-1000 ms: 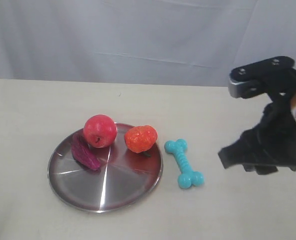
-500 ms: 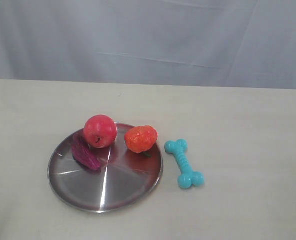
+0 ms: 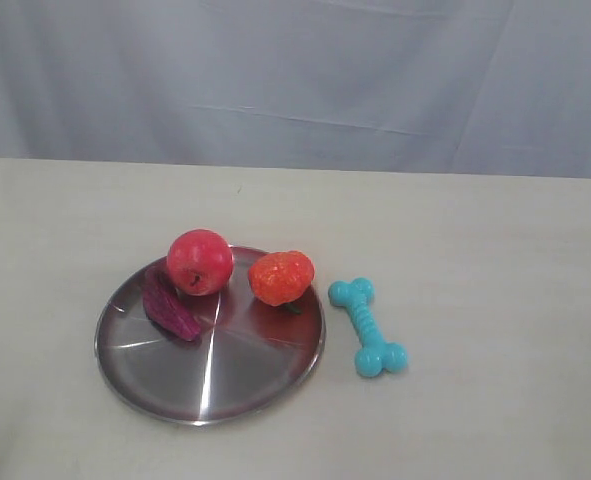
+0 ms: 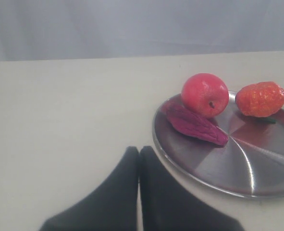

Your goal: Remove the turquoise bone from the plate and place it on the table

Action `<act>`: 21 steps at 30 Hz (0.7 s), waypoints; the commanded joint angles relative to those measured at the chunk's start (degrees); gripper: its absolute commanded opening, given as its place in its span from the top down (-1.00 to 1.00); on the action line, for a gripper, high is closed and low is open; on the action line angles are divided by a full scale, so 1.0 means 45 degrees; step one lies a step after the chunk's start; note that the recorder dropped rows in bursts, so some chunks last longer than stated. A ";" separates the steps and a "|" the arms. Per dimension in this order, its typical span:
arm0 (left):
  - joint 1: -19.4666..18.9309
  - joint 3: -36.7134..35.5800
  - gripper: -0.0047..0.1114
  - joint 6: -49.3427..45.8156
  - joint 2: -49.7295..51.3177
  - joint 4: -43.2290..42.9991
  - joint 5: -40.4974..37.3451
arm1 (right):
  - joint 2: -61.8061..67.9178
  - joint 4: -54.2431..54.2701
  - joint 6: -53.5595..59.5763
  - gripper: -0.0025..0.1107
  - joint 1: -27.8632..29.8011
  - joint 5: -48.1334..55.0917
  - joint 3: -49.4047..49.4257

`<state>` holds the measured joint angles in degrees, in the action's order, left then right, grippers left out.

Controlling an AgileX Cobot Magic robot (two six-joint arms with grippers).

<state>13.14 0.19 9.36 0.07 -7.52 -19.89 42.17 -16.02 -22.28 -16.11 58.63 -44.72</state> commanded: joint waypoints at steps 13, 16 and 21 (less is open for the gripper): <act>0.0035 -0.0042 0.92 0.0025 -0.0017 -0.0004 0.0010 | -0.1676 -0.0542 0.0114 0.96 0.0847 -0.9418 0.1527; 0.0035 -0.0042 0.92 0.0025 -0.0017 -0.0004 0.0010 | -0.2416 0.0436 0.0114 0.96 0.2030 -1.0213 0.2414; 0.0035 -0.0042 0.92 0.0025 -0.0017 -0.0004 0.0010 | -0.3952 0.1259 0.0114 0.96 0.4171 -1.0924 0.4028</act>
<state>13.14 0.19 9.36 0.07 -7.52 -19.89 27.94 -12.04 -22.13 -1.67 11.96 -29.99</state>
